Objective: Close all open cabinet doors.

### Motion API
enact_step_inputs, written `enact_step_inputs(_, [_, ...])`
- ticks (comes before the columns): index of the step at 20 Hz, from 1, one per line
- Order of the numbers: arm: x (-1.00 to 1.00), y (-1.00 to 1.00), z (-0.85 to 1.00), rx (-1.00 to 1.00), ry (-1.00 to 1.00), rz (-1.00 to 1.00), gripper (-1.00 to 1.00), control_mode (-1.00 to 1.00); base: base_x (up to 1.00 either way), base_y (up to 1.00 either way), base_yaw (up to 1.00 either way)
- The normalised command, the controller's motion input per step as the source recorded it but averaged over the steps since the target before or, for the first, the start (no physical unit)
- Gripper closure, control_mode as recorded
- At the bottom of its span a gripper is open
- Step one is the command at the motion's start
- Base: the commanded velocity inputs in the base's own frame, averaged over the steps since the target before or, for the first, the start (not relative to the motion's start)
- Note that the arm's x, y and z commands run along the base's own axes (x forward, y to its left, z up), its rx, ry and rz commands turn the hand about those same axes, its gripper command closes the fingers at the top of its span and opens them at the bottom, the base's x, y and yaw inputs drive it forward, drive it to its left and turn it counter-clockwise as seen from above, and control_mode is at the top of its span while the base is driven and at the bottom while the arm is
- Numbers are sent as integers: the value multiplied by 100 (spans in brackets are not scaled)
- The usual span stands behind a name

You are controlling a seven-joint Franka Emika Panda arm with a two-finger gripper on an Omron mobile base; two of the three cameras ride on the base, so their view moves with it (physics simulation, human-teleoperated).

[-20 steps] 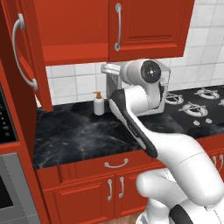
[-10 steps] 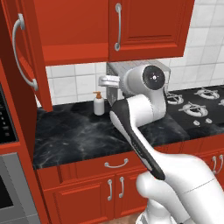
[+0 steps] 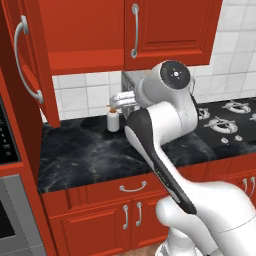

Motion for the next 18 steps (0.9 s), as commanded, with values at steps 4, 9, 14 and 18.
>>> enact_step_inputs(4, [-51,12,0,-26,4,20,-100,-100,0,0,0])
enact_step_inputs(9, [-75,10,-25,-27,-18,21,-100,-100,0,0,0])
enact_step_inputs(14, [-66,0,-5,-27,-30,23,-100,-100,0,0,0])
enact_step_inputs(18, [-63,4,11,-28,-28,24,-100,-100,0,0,0])
